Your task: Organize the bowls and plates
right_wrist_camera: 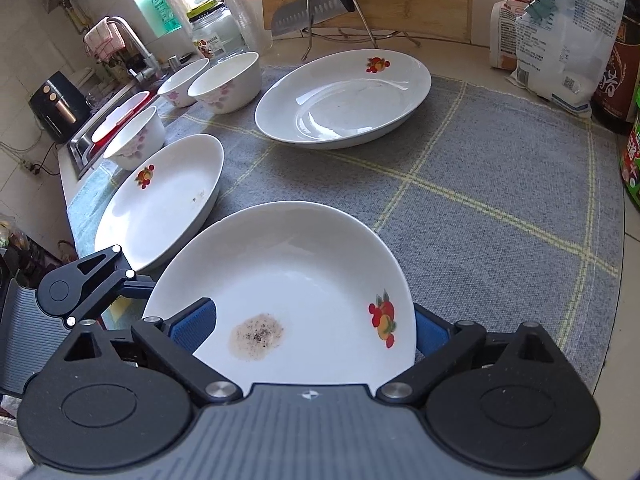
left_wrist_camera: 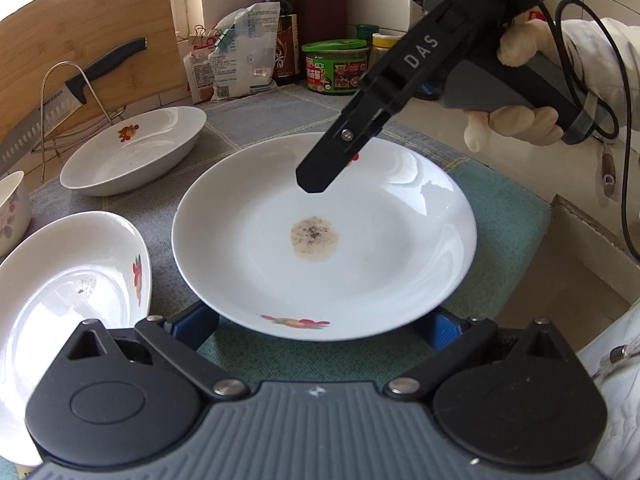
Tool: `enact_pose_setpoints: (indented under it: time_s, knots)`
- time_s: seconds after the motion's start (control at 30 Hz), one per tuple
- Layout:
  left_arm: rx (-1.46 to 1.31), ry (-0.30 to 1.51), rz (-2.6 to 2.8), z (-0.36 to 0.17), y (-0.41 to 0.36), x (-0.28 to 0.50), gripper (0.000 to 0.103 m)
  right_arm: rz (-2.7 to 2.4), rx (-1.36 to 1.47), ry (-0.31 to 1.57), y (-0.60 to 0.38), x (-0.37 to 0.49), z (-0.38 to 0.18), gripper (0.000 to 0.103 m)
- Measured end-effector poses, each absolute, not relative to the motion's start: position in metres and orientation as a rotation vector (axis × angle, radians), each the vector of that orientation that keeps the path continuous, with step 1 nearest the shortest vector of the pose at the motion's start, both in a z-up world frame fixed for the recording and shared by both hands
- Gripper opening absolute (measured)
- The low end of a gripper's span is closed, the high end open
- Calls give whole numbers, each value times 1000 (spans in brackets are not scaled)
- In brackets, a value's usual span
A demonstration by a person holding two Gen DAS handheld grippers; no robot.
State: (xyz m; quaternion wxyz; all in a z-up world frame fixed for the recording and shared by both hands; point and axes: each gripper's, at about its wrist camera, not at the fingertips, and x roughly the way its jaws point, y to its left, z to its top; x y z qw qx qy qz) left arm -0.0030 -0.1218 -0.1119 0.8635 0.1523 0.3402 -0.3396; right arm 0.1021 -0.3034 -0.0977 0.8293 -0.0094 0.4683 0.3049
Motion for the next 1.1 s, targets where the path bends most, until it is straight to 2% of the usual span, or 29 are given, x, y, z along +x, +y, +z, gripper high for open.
enact_pose_setpoints:
  time_s: [0.5, 1.1]
  knots:
    - [338, 733, -734, -108, -126, 0, 101, 665, 61, 1044, -312, 108, -100, 98]
    - [339, 686, -779, -94, -169, 26, 100, 596, 72, 957, -362, 115, -72, 98]
